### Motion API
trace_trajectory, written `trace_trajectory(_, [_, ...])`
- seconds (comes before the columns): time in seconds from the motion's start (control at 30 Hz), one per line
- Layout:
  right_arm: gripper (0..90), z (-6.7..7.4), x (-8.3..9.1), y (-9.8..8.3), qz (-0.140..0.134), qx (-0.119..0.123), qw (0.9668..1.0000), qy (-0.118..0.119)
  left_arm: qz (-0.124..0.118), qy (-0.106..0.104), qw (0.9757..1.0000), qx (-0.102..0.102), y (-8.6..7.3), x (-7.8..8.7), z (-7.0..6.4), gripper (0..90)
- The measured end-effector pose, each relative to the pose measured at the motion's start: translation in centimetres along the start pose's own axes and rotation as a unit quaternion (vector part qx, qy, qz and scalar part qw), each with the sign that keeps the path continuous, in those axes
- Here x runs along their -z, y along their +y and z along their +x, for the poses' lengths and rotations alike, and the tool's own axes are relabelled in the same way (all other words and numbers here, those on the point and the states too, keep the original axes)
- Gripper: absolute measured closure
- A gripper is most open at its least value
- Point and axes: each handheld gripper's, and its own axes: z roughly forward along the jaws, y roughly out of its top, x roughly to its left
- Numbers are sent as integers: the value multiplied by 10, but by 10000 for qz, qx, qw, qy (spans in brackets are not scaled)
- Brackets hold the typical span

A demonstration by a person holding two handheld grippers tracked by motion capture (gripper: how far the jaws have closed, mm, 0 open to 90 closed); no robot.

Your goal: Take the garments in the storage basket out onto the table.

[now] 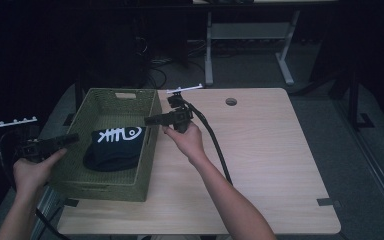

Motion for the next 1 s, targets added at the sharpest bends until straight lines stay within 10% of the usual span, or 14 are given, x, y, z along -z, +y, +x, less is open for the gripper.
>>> trace_trajectory(1.0, [399, -53, 98, -32, -304, -407, 9981, -337, -121, -671, 9971, -336, -19, -23, -96, 440])
